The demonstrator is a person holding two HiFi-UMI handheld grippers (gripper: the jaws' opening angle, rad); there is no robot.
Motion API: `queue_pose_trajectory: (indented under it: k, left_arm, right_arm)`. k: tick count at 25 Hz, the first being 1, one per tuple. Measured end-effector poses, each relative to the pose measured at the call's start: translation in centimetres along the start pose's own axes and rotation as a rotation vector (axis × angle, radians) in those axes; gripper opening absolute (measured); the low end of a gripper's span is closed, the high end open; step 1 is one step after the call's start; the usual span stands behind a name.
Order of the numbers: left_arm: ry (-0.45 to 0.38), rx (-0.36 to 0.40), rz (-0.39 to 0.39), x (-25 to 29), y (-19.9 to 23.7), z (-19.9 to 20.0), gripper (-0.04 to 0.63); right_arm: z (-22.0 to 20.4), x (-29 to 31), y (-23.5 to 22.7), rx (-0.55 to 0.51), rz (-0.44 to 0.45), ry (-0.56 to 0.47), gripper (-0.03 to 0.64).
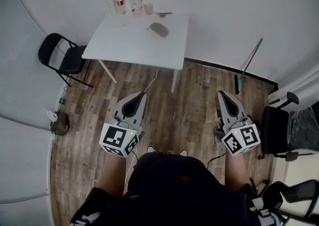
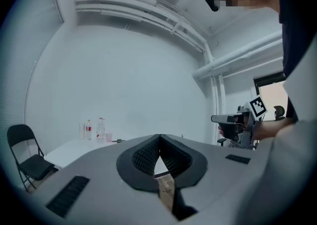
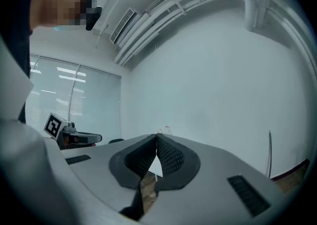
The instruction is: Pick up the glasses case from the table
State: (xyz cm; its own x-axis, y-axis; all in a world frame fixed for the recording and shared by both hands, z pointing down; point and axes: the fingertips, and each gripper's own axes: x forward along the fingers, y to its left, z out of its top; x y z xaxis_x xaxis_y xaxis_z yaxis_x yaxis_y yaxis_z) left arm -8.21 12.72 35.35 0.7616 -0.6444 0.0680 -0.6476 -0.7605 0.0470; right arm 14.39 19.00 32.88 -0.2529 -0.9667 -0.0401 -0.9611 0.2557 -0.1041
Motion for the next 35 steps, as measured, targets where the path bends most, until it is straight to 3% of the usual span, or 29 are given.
queue_pose_trajectory:
  k: [14, 18, 21, 35]
  left_arm:
    - [0.003, 0.002, 0.011, -0.2, -0.7, -0.1, 0.020]
    - [0.028, 0.027, 0.028, -0.2, -1.3, -0.5, 0.020]
    - [0.043, 0.030, 0.042, 0.0, -2.2, -0.9, 0.020]
    - [0.054, 0.010, 0.161, 0.7, -8.8, -2.3, 0.020]
  right_arm:
    - [-0.8, 0.2, 0.4, -0.033, 0.022, 0.030, 0.021]
    - [-0.9, 0.2, -0.1, 0.043, 0.048, 0.033, 0.021]
    - [-0.8, 0.0, -0.9, 0.099, 0.067, 0.036, 0.021]
    - [-3.7, -3.1, -5.9, 0.065, 0.174, 0.107, 0.021]
